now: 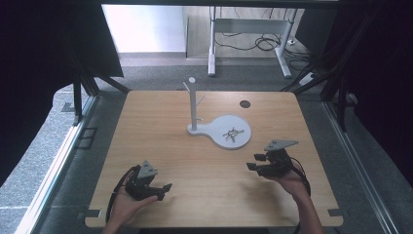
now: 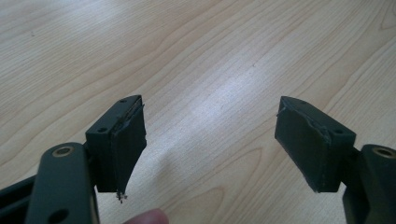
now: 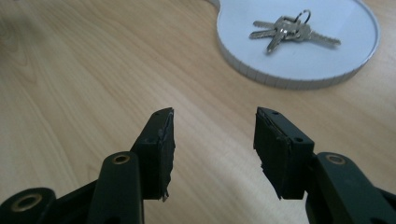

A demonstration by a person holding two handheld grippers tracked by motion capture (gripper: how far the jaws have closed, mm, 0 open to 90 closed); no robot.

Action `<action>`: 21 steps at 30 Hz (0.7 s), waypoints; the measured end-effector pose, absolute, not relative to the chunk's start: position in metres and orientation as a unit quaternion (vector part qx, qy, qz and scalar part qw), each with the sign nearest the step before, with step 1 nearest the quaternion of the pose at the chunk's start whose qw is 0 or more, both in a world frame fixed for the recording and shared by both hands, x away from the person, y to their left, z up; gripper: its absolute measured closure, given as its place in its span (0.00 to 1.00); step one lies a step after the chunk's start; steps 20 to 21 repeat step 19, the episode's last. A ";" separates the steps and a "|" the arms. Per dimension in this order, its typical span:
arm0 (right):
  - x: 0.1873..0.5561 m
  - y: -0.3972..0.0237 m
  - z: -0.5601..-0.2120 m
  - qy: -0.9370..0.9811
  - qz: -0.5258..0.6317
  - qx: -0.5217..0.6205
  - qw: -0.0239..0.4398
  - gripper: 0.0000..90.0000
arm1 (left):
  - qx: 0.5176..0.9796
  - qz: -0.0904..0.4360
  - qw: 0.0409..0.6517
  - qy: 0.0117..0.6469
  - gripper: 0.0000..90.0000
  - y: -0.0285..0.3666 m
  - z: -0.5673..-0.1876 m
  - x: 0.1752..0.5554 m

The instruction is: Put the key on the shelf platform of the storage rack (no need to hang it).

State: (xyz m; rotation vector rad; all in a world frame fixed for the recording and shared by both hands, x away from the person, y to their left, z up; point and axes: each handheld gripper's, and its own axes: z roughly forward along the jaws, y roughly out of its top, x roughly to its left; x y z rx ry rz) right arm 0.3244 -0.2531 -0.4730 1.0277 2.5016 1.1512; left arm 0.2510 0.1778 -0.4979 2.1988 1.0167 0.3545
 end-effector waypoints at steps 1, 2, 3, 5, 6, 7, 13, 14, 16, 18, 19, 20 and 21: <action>0.320 -0.255 -0.476 0.846 0.391 0.348 0.102 0.54 | 0.845 0.137 0.339 0.390 0.28 0.178 -0.498 0.251; 0.316 -0.256 -0.478 0.845 0.392 0.348 0.103 0.54 | 0.845 0.137 0.340 0.391 0.28 0.178 -0.497 0.251; 0.311 -0.258 -0.481 0.844 0.394 0.349 0.102 0.54 | 0.845 0.137 0.339 0.390 0.28 0.178 -0.497 0.251; 0.305 -0.260 -0.486 0.842 0.396 0.351 0.103 0.55 | 0.844 0.137 0.339 0.392 0.28 0.178 -0.497 0.251; 0.303 -0.261 -0.488 0.845 0.389 0.351 0.102 0.55 | 0.844 0.138 0.339 0.391 0.28 0.178 -0.497 0.251; 0.302 -0.261 -0.489 0.848 0.385 0.350 0.105 0.55 | 0.844 0.137 0.339 0.391 0.28 0.177 -0.497 0.251; 0.297 -0.262 -0.489 0.844 0.391 0.350 0.110 0.55 | 0.845 0.138 0.339 0.389 0.28 0.176 -0.497 0.250; 0.297 -0.262 -0.490 0.845 0.392 0.348 0.111 0.55 | 0.845 0.138 0.340 0.390 0.28 0.177 -0.497 0.250; 0.296 -0.263 -0.490 0.844 0.392 0.348 0.113 0.55 | 0.845 0.138 0.340 0.390 0.28 0.177 -0.497 0.250; 0.295 -0.264 -0.491 0.843 0.393 0.348 0.116 0.55 | 0.844 0.139 0.340 0.390 0.28 0.178 -0.496 0.250; 0.295 -0.265 -0.492 0.843 0.392 0.349 0.119 0.54 | 0.844 0.139 0.341 0.390 0.28 0.178 -0.496 0.250; 0.295 -0.265 -0.492 0.843 0.392 0.349 0.119 0.54 | 0.844 0.139 0.341 0.390 0.28 0.178 -0.496 0.250; 0.295 -0.265 -0.492 0.843 0.392 0.349 0.119 0.54 | 0.844 0.139 0.341 0.390 0.28 0.178 -0.496 0.250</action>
